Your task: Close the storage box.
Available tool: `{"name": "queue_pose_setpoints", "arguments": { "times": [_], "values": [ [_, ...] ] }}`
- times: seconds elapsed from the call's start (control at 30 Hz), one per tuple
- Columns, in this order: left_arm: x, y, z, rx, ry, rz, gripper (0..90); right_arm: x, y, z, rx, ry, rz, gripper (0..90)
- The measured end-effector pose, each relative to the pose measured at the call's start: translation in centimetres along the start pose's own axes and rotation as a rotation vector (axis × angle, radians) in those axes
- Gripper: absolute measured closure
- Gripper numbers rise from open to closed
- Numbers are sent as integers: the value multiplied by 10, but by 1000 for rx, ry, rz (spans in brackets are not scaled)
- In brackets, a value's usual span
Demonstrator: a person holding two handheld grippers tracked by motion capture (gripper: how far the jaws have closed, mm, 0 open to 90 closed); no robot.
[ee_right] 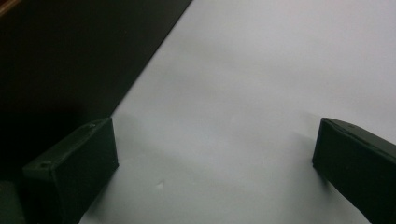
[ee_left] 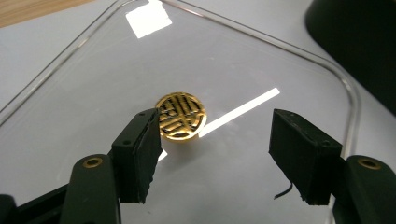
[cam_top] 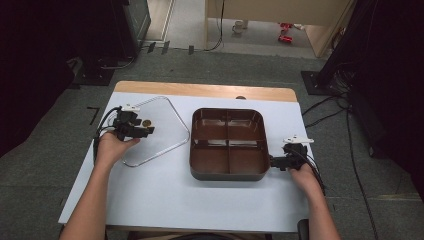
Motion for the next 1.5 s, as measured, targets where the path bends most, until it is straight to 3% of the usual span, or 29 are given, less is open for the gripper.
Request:
{"name": "queue_pose_setpoints", "arguments": {
  "times": [0.23,0.4,0.53,0.63,0.87,1.17,1.33,1.5],
  "values": [
    [0,16,-7,-2,-23,-1,402,0,0,0,0,0,-1,0],
    [4,27,-11,-29,-27,-18,476,0,0,0,0,0,-1,0],
    [7,30,-14,-20,-42,-27,516,0,0,0,0,0,-1,0],
    [6,31,-14,-2,-52,-8,581,0,0,0,-1,0,-1,0],
    [5,30,-14,-8,-44,-14,593,0,0,0,-1,0,-1,0],
    [2,21,-13,-25,9,-36,596,0,0,0,-1,0,-2,0],
    [-4,6,-9,12,11,-31,596,0,0,0,-1,0,-1,0],
    [-10,-11,-5,21,15,-12,596,0,0,0,-1,0,-1,0]
  ]
}}
Point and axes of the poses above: each handheld gripper's, and its own axes: y roughly forward along the jaws, x roughly out of its underside, z roughly to its right, the point moved 8 cm from there along y, roughly forward along the jaws, and after that the axes turned 3 degrees about -z, right-handed, at the moved point
